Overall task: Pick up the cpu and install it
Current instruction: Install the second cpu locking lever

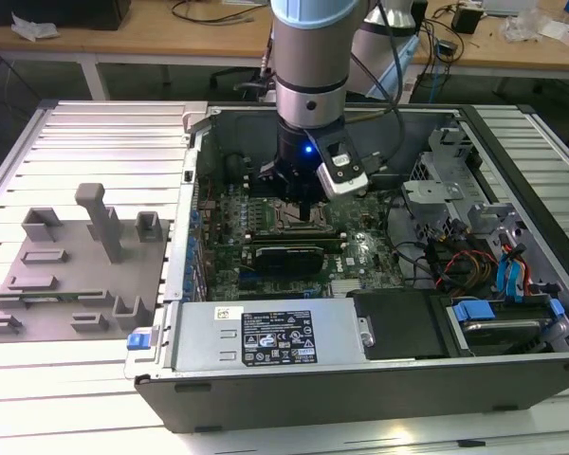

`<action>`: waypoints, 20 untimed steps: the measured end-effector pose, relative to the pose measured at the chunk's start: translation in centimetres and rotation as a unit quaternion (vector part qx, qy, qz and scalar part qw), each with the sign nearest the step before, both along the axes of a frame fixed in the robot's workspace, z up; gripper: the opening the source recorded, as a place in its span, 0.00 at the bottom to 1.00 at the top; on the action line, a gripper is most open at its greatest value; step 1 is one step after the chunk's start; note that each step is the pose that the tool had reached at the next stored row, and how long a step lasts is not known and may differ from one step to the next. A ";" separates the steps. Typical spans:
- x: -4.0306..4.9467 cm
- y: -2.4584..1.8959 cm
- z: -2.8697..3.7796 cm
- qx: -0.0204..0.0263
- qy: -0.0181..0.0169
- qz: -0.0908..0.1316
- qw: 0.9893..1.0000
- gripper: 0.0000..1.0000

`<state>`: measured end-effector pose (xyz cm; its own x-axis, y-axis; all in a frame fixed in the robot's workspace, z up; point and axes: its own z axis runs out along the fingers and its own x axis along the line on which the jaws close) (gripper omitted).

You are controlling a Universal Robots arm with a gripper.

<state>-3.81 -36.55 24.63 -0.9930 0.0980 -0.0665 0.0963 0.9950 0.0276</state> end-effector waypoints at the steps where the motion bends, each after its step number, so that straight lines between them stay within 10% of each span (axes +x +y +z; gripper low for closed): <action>1: 0.00 0.00 -0.08 0.000 0.000 0.009 1.000 0.11; 4: -0.27 0.00 -0.98 0.000 0.000 0.073 0.997 0.11; 13: -2.98 -0.08 -3.05 0.000 0.000 0.098 0.995 0.11; 15: -3.10 -0.29 -3.08 0.011 -0.001 0.098 0.995 0.11; 20: -3.35 -0.58 -3.18 0.015 -0.001 0.098 0.995 0.11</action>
<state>-7.16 -37.14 21.45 -0.9931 -0.0948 -0.0694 -0.0989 0.9934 0.0579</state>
